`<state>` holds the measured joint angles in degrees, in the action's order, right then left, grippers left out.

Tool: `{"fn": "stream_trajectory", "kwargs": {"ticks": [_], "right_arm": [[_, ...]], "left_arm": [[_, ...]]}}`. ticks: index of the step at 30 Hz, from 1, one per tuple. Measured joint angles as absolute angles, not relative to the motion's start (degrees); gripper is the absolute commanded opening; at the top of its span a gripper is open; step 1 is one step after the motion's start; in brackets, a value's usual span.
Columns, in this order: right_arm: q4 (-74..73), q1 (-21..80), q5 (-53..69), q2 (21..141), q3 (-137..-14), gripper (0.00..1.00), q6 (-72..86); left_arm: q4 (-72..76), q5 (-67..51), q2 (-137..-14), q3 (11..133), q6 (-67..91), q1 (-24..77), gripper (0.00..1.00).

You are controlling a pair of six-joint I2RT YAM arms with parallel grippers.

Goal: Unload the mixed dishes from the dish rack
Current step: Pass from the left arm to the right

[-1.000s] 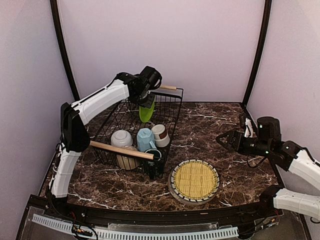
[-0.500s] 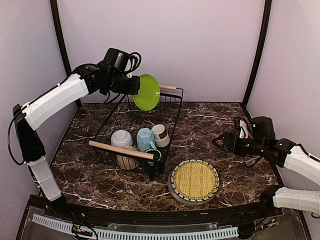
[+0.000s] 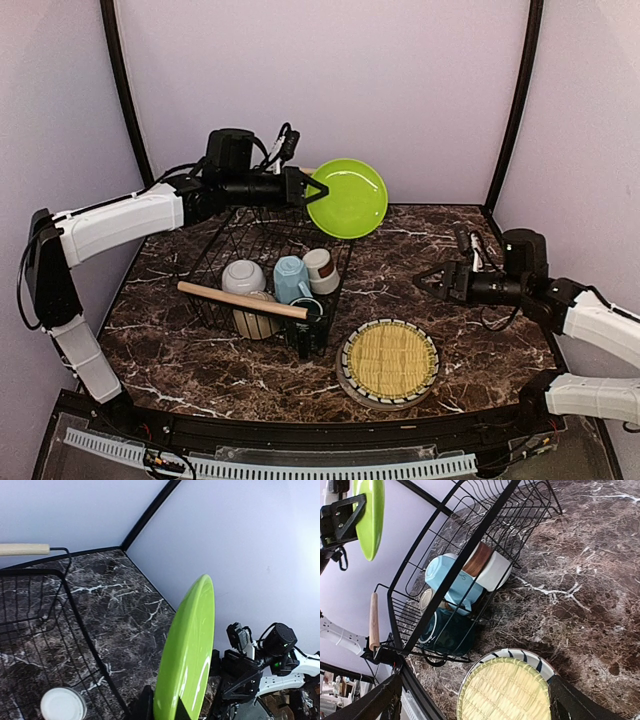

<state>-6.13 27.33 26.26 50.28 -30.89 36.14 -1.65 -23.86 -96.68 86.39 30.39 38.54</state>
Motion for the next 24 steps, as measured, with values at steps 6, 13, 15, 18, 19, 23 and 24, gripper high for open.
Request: {"fn": "stream_trajectory", "kwargs": {"ticks": [6, 13, 15, 18, 19, 23, 24], "right_arm": [[-1.61, 27.33, 31.11, 49.56, -30.11, 0.99, 36.80], [1.69, 26.74, 32.40, 49.34, -30.11, 0.95, 37.87], [2.17, 25.82, 32.80, 50.37, -30.30, 0.84, 38.19], [3.27, 24.40, 34.04, 52.45, -30.83, 0.70, 38.83], [3.70, 24.12, 34.54, 52.80, -30.92, 0.66, 38.63], [6.24, 23.27, 36.53, 53.56, -31.05, 0.51, 39.68], [7.14, 23.18, 37.17, 53.78, -31.07, 0.47, 40.01]], "left_arm": [[2.59, -29.58, -102.19, 86.39, 33.74, 42.13, 0.01], [2.48, -32.05, -105.86, 86.39, 33.91, 45.28, 0.01], [2.50, -32.73, -106.02, 86.41, 33.91, 45.93, 0.01], [2.50, -33.65, -106.08, 86.46, 33.87, 46.59, 0.01], [2.50, -33.74, -106.08, 86.46, 33.87, 46.74, 0.01], [2.48, -34.06, -106.17, 86.48, 33.67, 47.40, 0.01], [2.48, -34.06, -106.28, 86.48, 33.67, 47.53, 0.01]]}}
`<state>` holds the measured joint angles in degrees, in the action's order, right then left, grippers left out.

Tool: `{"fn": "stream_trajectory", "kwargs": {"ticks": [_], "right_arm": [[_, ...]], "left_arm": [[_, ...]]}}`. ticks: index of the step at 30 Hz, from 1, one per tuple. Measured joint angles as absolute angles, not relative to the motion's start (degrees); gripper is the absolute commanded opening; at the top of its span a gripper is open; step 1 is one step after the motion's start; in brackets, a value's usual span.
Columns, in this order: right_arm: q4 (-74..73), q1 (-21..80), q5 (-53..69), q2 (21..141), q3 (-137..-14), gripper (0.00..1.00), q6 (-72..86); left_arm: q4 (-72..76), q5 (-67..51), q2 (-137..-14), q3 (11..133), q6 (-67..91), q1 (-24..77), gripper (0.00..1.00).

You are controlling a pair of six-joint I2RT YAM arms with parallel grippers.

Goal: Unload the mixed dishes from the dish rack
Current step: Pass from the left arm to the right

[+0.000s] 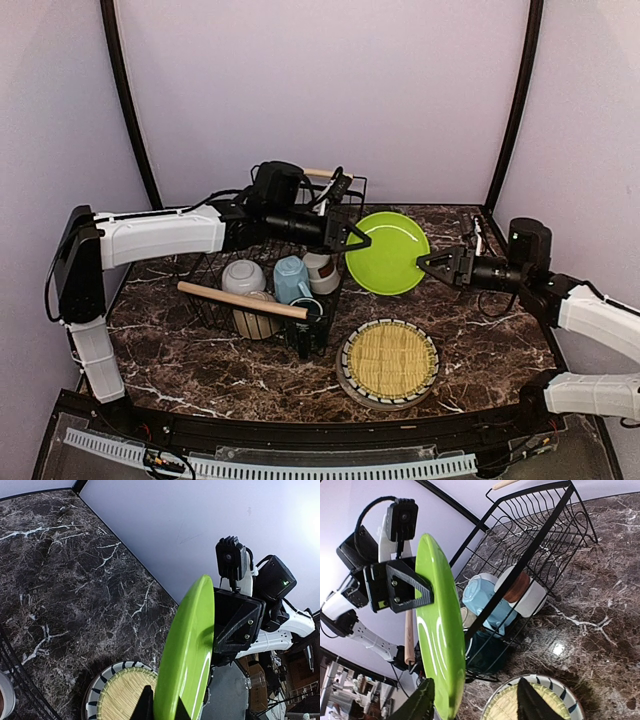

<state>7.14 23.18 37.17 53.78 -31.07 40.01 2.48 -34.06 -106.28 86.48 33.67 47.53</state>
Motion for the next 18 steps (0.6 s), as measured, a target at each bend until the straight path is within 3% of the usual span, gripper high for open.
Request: {"fn": "stream_trajectory", "kwargs": {"ticks": [14, 18], "right_arm": [[14.68, 22.55, 42.70, 58.22, -30.61, 0.04, 43.57], [14.41, 22.44, 41.60, 58.83, -30.50, 0.00, 43.68]], "left_arm": [[-1.02, -34.89, -108.81, 89.45, 31.70, 48.56, 0.01], [-2.33, -33.67, -108.81, 90.24, 30.70, 48.77, 0.12]]}}
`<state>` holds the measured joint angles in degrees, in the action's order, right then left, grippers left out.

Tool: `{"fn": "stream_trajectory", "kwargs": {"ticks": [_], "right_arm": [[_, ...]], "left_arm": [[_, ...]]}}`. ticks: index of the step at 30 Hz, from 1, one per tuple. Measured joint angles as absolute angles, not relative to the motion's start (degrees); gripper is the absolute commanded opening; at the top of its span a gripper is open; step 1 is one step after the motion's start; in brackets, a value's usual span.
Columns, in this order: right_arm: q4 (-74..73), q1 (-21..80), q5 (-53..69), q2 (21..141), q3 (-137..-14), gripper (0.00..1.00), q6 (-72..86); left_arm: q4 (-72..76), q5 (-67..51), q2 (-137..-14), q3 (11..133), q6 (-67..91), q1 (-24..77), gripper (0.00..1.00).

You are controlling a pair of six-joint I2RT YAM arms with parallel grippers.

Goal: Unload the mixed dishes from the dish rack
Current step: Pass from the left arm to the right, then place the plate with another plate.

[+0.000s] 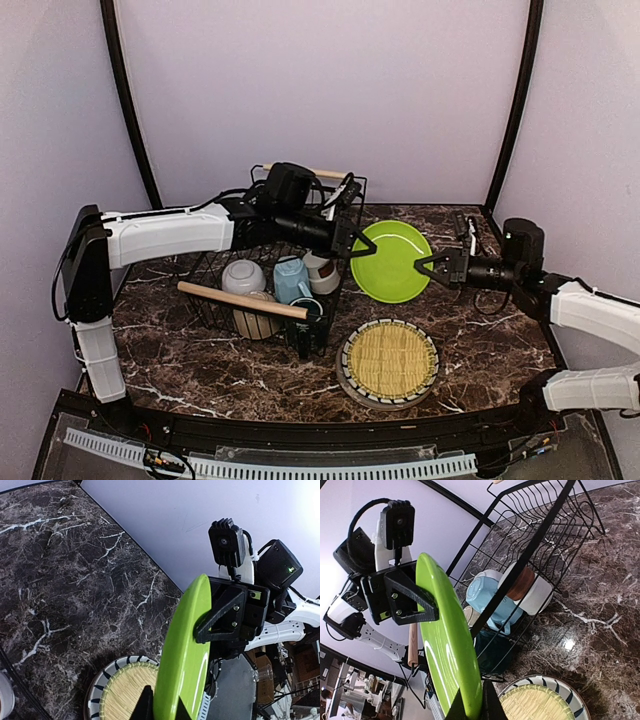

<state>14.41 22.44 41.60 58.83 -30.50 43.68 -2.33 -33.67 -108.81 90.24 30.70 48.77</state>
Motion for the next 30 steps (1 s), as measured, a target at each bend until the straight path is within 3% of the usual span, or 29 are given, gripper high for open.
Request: {"fn": "stream_trajectory", "kwargs": {"ticks": [8, 12, 17, 30], "right_arm": [[13.06, 21.89, 41.76, 57.69, -30.09, 0.00, 43.00], [10.00, 21.12, 40.66, 54.43, -30.09, 0.00, 41.21], [3.77, 20.08, 38.26, 50.48, -30.13, 0.00, 38.13], [-18.50, 19.44, 33.28, 46.28, -30.15, 0.00, 29.52]], "left_arm": [[-6.79, -31.27, -108.86, 92.90, 26.52, 49.19, 0.61], [-8.14, -28.36, -108.84, 92.95, 25.12, 49.12, 0.78], [-9.96, -24.80, -108.20, 92.95, 22.79, 49.12, 0.85], [-11.25, -14.72, -100.36, 89.62, 20.99, 45.80, 0.87]]}}
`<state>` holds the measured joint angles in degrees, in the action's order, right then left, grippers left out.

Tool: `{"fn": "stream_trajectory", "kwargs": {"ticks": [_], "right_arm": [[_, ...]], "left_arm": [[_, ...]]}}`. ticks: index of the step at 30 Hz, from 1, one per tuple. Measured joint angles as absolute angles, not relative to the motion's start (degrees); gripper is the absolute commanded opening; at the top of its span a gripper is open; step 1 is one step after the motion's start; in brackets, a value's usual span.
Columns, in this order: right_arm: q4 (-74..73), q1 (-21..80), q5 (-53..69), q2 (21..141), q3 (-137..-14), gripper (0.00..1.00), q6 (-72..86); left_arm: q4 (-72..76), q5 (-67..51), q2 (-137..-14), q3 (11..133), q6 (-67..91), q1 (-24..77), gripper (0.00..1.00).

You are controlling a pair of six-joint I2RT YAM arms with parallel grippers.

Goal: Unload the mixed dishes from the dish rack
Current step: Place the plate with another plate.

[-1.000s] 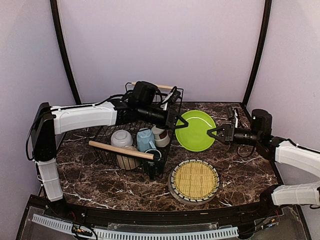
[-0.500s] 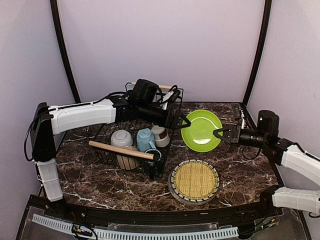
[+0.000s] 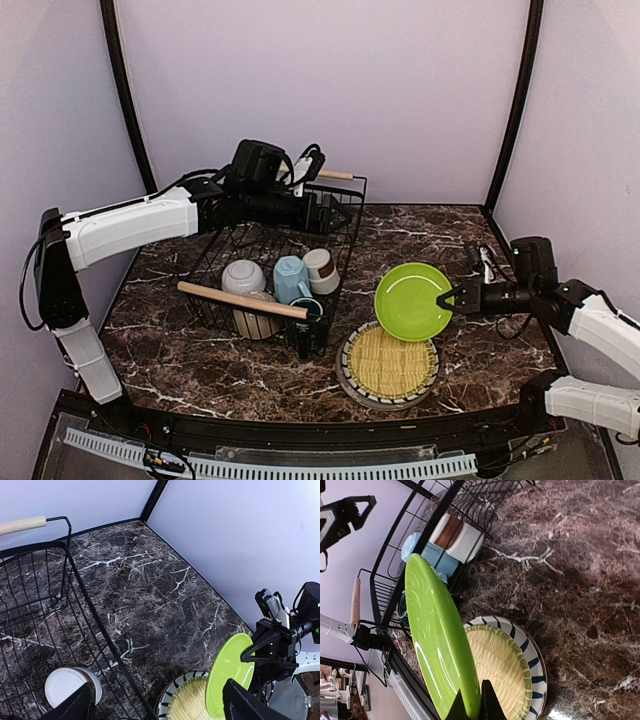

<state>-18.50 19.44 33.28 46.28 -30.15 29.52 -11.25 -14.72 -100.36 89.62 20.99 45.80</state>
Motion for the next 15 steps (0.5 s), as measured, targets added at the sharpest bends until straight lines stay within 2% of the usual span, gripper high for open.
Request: {"fn": "stream_trajectory", "kwargs": {"ticks": [8, 15], "right_arm": [[-21.96, 20.12, 38.20, 54.48, -30.20, 0.00, 26.33], [-20.49, 26.30, 40.18, 65.67, -30.33, 0.00, 25.54]], "left_arm": [[-10.92, -13.34, -99.92, 87.46, 21.96, 44.07, 0.87], [-10.83, -13.21, -99.92, 86.56, 22.92, 44.01, 0.87]]}}
